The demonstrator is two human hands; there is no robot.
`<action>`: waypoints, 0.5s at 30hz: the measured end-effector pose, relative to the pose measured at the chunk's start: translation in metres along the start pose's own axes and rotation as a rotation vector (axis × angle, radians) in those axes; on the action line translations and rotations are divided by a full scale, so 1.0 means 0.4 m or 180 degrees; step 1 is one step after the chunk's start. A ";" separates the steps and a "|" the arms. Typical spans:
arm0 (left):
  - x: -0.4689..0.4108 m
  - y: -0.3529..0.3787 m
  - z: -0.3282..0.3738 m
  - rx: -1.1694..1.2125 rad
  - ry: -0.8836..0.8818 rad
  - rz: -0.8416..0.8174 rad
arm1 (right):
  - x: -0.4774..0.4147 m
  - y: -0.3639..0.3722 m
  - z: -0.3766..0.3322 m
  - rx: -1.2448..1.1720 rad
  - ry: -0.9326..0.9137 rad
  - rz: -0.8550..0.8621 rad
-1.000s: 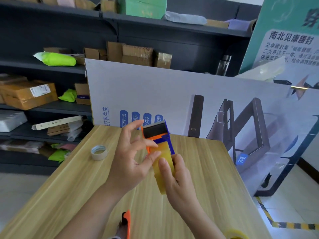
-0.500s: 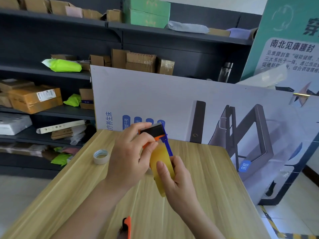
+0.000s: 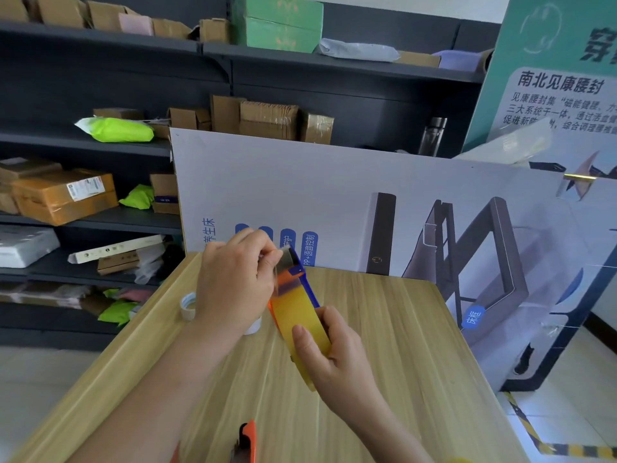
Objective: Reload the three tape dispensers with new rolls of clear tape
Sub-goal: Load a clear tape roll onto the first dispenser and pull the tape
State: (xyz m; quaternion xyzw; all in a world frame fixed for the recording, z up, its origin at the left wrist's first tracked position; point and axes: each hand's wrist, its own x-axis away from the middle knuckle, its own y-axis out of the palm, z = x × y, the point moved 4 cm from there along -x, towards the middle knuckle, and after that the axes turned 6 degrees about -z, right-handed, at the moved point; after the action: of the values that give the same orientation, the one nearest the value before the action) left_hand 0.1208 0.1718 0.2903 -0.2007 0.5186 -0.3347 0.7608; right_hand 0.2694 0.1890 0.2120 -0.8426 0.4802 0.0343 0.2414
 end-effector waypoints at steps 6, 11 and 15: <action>-0.035 0.011 -0.044 0.0259 -0.0197 -0.0050 | 0.007 0.005 0.007 -0.0027 0.0111 -0.0233; -0.056 0.008 -0.062 0.0579 -0.0224 -0.0295 | 0.003 0.000 0.017 -0.0299 0.0261 -0.0429; -0.054 0.013 -0.060 0.0853 -0.0241 -0.0662 | -0.007 0.005 0.025 -0.0433 0.0677 -0.0289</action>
State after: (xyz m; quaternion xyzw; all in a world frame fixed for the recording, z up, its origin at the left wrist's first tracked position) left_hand 0.0950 0.1920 0.2918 -0.1625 0.4167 -0.4699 0.7610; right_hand 0.2680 0.1945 0.2033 -0.8768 0.4610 -0.0336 0.1328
